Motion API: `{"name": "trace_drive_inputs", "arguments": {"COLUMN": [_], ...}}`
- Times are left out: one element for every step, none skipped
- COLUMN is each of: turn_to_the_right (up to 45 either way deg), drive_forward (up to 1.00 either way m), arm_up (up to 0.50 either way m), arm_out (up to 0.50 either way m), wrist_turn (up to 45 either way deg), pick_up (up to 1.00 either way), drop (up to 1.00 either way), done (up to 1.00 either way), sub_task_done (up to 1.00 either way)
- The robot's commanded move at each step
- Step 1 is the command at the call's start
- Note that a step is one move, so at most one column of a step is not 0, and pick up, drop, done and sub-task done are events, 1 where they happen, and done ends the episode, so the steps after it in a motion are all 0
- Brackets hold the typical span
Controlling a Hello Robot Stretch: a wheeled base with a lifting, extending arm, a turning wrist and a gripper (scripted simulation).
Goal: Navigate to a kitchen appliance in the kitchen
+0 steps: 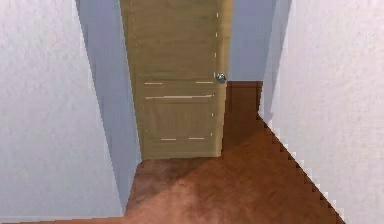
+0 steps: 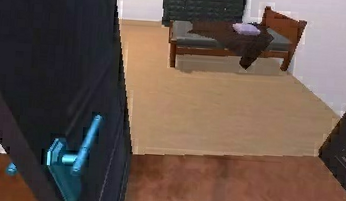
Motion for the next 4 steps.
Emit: {"name": "trace_drive_inputs", "arguments": {"turn_to_the_right": [0.0,27.0,0.0,3.0], "drive_forward": [0.40,0.00,1.00,0.00], "arm_up": [0.00,0.00,0.00,0.00], "arm_out": [0.00,0.00,0.00,0.00], "wrist_turn": [0.0,0.0,0.0,0.0], "pick_up": [0.00,0.00,0.00,0.00], "drop": [0.00,0.00,0.00,0.00], "done": [0.00,0.00,0.00,0.00], "sub_task_done": [0.00,0.00,0.00,0.00]}}
